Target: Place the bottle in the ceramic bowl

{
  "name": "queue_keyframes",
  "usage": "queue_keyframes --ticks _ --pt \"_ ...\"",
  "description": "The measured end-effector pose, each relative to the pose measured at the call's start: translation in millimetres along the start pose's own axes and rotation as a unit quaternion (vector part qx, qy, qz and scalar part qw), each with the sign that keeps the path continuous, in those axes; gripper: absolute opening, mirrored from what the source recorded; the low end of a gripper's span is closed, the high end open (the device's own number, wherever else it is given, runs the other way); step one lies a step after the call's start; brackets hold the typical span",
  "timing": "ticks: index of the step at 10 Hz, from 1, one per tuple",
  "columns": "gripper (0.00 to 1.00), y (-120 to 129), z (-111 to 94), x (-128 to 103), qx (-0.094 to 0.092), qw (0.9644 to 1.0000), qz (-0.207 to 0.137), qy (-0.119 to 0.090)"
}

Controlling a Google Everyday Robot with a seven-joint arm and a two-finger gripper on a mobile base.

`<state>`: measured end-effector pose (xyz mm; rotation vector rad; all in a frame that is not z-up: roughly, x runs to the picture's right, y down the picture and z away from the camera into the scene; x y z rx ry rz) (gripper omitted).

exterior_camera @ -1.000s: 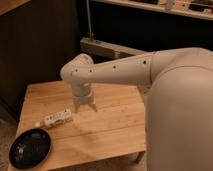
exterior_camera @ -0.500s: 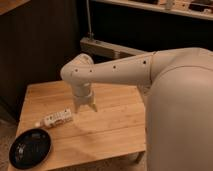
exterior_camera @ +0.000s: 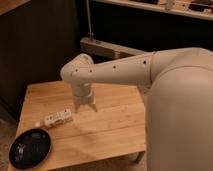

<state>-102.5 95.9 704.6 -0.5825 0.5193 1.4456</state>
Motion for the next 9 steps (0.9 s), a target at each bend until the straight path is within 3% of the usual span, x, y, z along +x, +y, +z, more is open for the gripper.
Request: queue_keyframes --ticks 7,9 --pt "0.65 -0.2 -0.2 -0.4 0.0 1.0 0.001 0.0" --pt "0.65 -2.4 -4.4 -8.3 0.0 0.9998 -0.008 -0.02"
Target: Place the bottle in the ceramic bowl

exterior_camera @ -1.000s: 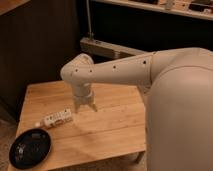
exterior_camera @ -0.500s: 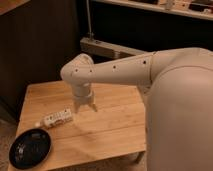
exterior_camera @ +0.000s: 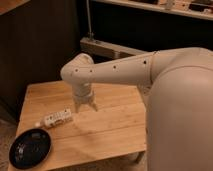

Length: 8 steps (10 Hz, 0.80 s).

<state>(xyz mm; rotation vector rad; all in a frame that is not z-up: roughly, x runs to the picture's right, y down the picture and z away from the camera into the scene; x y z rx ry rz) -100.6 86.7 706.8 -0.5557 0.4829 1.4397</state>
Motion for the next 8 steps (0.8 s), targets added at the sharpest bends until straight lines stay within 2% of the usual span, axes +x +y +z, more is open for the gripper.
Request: queue_keyframes --ticks 1,2,3,4,5,6,7,8 --pt "0.65 -5.5 -5.9 -14.7 -0.007 0.999 -0.033 -0.029" --pt "0.65 -11.8 -12.1 -30.3 -0.012 0.9957 -0.074 -0.054" --pt "0.65 -17.9 -20.8 -51.7 -0.023 0.9866 -0.14 -0.08" --pt "0.65 -23.3 -26.5 -67.7 -0.031 0.9758 -0.193 -0.097" --pt "0.65 -26.6 -34.4 -82.4 -0.052 0.9567 -0.263 -0.112" --pt "0.65 -26.5 -38.7 -89.7 -0.072 0.9408 -0.31 -0.116" --pt "0.65 -25.2 -43.2 -97.2 -0.1 0.9163 -0.371 -0.114" --pt "0.65 -19.9 -44.9 -100.8 -0.126 0.8832 -0.439 -0.106"
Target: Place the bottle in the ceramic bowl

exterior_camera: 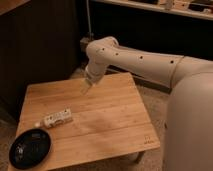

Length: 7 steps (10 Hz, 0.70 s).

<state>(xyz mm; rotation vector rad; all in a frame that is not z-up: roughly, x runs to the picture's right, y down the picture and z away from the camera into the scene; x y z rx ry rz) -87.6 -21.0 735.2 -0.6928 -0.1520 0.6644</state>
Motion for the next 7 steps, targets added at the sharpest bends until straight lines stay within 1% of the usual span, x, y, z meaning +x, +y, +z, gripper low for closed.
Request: queue_keyframes --ticks 1,2,3,4,6,7 --pt "0.65 4.9 1.5 -4.9 -0.026 0.9979 -0.059 0.0" --pt "0.65 8.7 2.4 -8.0 -0.046 0.9927 -0.111 -0.004" --pt "0.65 12.2 2.7 -9.0 -0.067 0.9822 -0.175 -0.013" --pt "0.65 14.9 3.4 -10.2 -0.08 0.9723 -0.218 -0.022" --pt "0.65 18.9 4.1 -12.8 -0.096 0.9558 -0.276 -0.036" --pt "0.65 19.8 3.3 -13.0 -0.102 0.948 -0.298 -0.043"
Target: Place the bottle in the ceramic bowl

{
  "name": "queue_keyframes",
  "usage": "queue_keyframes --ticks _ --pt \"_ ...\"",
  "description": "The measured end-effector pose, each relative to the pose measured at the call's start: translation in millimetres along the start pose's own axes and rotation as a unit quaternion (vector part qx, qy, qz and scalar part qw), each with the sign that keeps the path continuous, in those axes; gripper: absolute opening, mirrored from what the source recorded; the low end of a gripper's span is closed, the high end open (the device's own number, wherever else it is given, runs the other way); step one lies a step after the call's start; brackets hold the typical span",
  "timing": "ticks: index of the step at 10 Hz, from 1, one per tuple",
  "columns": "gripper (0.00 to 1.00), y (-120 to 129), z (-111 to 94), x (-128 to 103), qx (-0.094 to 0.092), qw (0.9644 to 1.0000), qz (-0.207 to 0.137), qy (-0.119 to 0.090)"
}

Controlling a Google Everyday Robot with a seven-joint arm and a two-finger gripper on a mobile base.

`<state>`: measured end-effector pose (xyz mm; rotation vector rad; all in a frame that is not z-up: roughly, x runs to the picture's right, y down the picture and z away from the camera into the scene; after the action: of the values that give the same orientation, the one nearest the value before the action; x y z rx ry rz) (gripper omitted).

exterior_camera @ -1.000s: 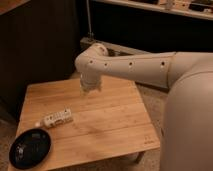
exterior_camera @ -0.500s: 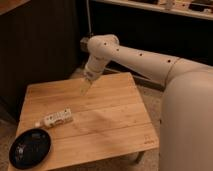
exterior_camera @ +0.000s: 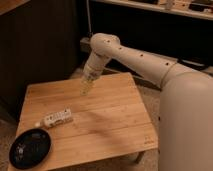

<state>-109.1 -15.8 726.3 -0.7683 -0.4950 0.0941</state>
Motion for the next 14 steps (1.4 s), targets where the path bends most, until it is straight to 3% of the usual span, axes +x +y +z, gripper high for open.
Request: queue_keyframes --ticks 2,5,7,9,12,14 --pt "0.65 1.2 0.4 -2.0 -0.001 0.9999 -0.016 -0.002" --pt "0.65 25.2 13.5 1.3 0.041 0.9977 -0.053 -0.014" --pt "0.65 49.1 42.9 30.4 0.074 0.9942 -0.072 -0.029" --pt "0.65 59.8 73.1 64.0 0.086 0.9916 -0.076 -0.059" --pt "0.65 51.1 109.4 93.9 0.079 0.9849 -0.084 -0.129" --pt "0.65 34.5 128.0 84.5 0.056 0.9804 -0.111 -0.153"
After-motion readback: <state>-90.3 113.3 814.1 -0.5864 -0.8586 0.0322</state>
